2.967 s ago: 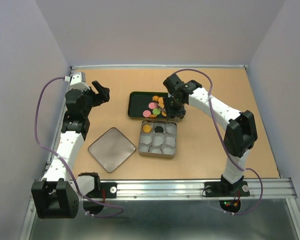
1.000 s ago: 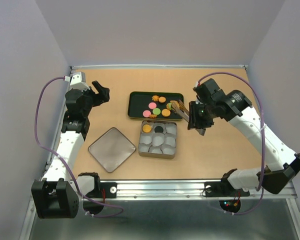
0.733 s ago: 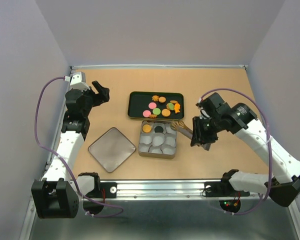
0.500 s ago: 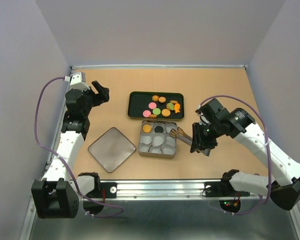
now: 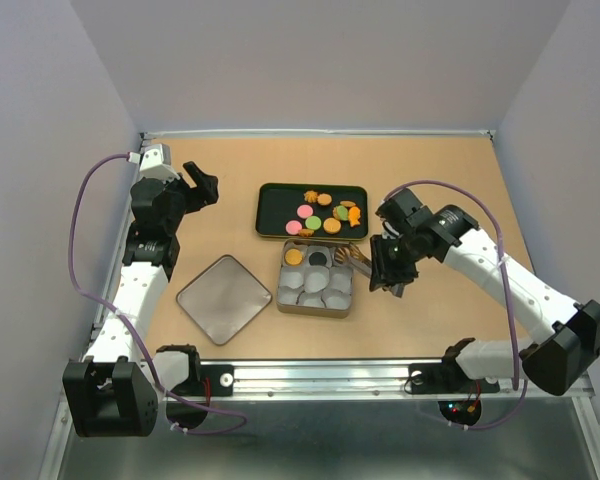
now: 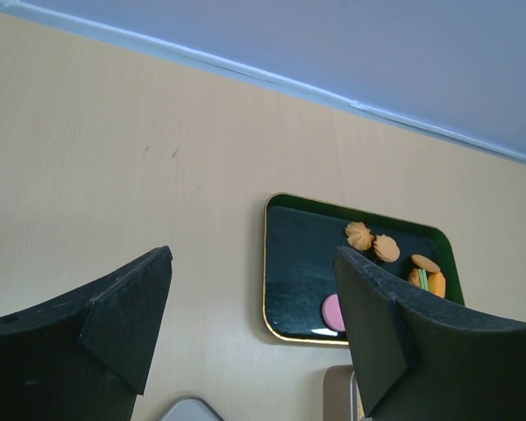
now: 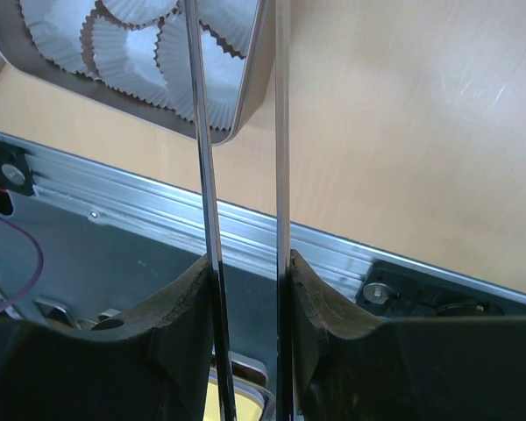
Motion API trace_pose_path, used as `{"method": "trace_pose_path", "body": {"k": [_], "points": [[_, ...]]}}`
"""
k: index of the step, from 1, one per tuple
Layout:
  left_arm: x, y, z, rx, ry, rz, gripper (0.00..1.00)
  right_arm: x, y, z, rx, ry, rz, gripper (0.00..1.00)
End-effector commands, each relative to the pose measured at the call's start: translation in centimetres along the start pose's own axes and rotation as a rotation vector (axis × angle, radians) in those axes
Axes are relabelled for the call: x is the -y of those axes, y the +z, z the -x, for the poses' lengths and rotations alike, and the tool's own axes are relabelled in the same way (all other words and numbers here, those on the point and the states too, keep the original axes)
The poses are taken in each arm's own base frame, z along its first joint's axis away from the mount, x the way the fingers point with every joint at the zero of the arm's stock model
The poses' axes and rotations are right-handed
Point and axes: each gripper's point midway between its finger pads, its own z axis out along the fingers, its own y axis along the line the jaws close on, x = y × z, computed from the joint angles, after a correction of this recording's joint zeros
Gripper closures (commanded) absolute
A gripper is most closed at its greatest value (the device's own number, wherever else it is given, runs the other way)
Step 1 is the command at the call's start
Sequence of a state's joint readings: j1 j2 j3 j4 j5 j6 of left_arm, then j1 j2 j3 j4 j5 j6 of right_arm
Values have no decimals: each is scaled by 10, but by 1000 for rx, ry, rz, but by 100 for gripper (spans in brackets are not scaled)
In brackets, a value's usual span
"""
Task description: Pack the cookies
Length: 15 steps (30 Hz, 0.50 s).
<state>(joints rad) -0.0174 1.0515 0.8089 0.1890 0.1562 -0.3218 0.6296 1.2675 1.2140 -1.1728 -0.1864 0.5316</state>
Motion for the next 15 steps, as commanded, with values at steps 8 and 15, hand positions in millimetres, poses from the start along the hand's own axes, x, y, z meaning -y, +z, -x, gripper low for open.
{"method": "trace_pose_path", "body": {"k": [8, 15], "points": [[3, -3, 12, 45, 21, -14, 15, -10, -8, 33, 121, -48, -2, 55], [3, -3, 12, 42, 23, -15, 15, -10, -13, 38, 139, -45, -10, 52]]}}
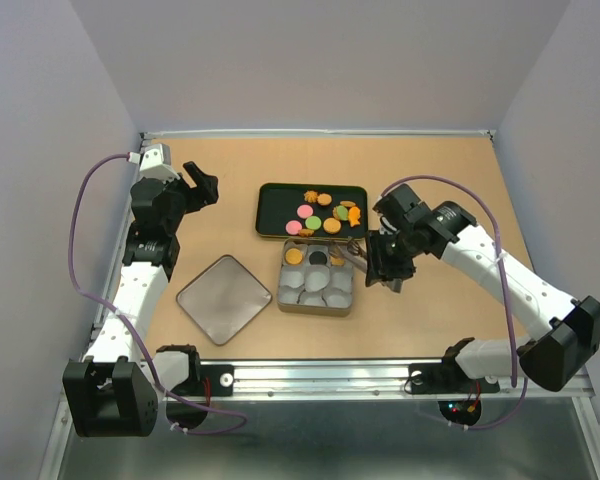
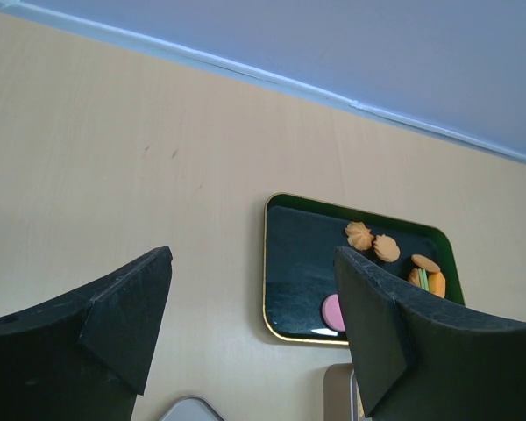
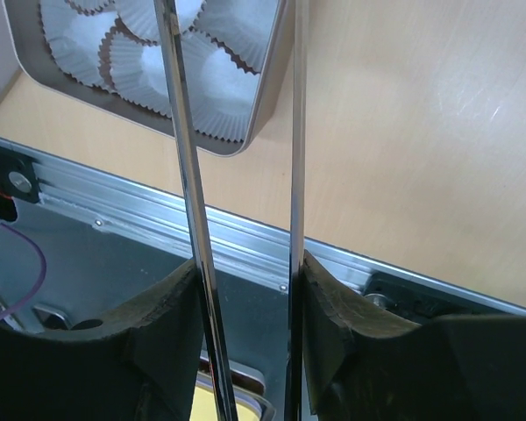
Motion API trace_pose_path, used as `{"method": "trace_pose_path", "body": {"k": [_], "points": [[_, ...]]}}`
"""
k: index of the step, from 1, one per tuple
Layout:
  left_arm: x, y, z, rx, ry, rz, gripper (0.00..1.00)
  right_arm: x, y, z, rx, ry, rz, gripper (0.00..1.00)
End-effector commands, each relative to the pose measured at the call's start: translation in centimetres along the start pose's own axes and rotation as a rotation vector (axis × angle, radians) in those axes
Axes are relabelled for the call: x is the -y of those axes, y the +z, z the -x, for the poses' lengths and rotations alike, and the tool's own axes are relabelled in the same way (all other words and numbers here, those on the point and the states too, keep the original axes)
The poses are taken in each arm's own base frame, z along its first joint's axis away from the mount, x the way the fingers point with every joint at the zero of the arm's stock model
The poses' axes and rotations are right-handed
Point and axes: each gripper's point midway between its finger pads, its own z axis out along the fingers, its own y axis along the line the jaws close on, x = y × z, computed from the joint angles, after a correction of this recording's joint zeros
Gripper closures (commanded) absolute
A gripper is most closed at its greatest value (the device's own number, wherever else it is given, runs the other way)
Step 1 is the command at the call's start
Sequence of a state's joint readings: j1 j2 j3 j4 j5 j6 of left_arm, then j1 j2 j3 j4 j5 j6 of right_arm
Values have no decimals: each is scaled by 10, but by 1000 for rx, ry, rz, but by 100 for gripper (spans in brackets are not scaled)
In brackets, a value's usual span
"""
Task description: Pack the cookies
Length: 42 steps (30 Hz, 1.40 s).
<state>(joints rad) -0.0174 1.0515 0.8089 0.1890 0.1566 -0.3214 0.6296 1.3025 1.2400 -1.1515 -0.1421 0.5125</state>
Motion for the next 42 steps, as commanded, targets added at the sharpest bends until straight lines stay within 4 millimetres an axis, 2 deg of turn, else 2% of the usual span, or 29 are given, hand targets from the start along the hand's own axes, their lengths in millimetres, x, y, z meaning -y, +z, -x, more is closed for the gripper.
{"method": "trace_pose_path", "body": {"k": [1, 8, 12, 16, 22, 27, 38, 42], "points": [[4, -3, 12, 44, 23, -17, 15, -12, -21, 27, 115, -23, 18, 52], [5, -3, 12, 43, 20, -20, 15, -23, -48, 61, 225, -38, 3, 52], [5, -3, 12, 42, 18, -21, 15, -24, -39, 74, 219, -59, -27, 54], [5, -2, 10, 37, 13, -27, 15, -15, -17, 92, 215, -68, -115, 56], [6, -1, 9, 30, 12, -35, 15, -13, 1, 117, 224, -91, -182, 60], [8, 0, 9, 27, 9, -43, 15, -10, 19, 125, 192, -116, -221, 61], [10, -1, 9, 25, 7, -51, 15, 16, 40, 123, 157, -125, -331, 62], [10, 0, 8, 25, 6, -52, 15, 16, 45, 125, 158, -122, -318, 62]]}}
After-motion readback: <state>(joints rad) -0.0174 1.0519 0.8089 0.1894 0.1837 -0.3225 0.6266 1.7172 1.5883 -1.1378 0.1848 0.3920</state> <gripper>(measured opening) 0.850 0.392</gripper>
